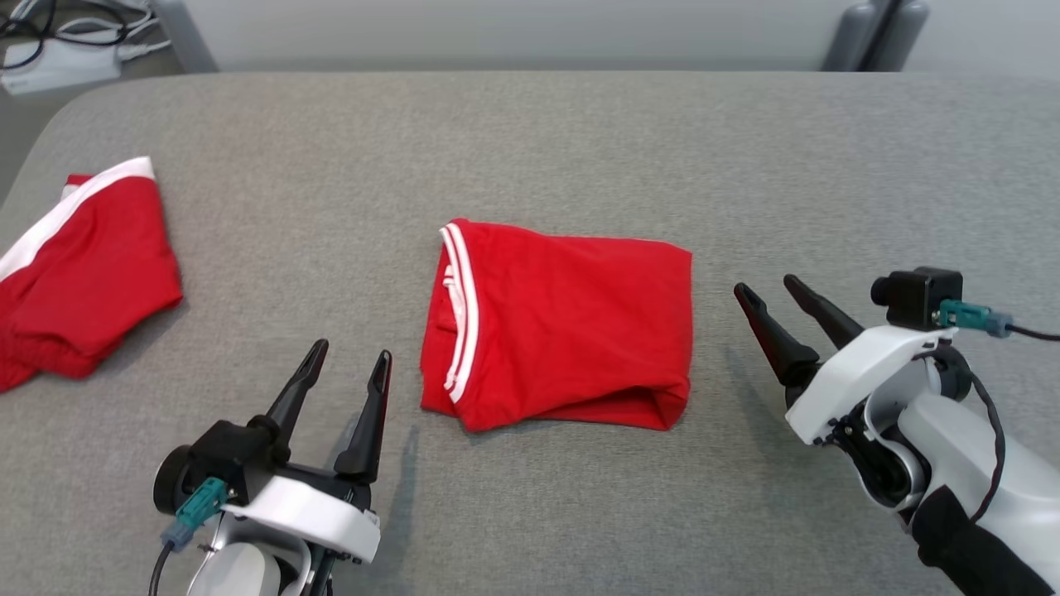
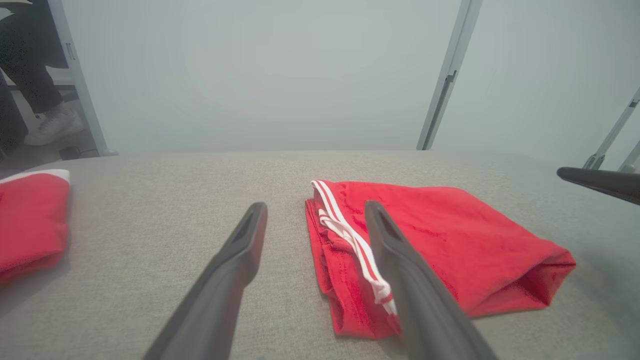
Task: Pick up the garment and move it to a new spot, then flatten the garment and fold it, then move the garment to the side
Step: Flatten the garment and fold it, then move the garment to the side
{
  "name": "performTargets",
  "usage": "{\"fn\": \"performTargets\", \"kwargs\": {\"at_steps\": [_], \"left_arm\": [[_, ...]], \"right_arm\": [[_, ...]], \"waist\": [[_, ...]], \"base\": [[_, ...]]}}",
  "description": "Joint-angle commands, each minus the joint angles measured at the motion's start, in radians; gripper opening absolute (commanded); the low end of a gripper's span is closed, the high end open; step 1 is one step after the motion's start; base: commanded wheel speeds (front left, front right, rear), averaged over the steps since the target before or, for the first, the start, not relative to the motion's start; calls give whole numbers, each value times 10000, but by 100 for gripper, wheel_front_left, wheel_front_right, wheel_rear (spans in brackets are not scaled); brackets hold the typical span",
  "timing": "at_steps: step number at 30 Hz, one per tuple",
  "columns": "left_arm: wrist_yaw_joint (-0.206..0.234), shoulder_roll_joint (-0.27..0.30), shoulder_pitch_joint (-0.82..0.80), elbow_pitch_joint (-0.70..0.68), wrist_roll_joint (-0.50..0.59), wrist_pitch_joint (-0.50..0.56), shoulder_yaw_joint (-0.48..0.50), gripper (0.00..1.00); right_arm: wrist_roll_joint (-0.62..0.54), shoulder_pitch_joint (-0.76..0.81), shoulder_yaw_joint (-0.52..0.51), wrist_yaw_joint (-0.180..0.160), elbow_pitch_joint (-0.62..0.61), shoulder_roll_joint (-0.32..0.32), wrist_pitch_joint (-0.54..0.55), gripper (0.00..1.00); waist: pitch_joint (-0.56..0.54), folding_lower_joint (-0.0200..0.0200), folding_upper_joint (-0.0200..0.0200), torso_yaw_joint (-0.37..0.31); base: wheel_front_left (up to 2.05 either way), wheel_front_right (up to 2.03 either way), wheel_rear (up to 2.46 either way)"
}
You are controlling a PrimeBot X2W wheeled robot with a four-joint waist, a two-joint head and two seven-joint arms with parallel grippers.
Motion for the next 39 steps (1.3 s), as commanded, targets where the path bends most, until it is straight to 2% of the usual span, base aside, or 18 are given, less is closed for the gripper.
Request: {"fn": "performTargets", "kwargs": {"at_steps": [1,9,20,39], "left_arm": [[-71,180,10,-275,165,-59,391,100],[-71,173,159,-216,174,-59,275,100],[-71,261,207,-148,112,-59,145,100],[-71,78,-72,-217,-108,-59,11,100]], "right_arm": [[16,348,-141,0,-103,57,-200,100],[-108,1106,-486,0,-39,441,-292,100],[-230,1176,-606,0,26,631,-304,100],[924,973,-485,0,698,826,655,100]], "waist": [[-207,0,0,-260],[-408,0,0,-459],[-398,0,0,-211],[414,0,0,1129]], "base": [[0,0,0],[0,0,0],[0,0,0],[0,0,0]]}}
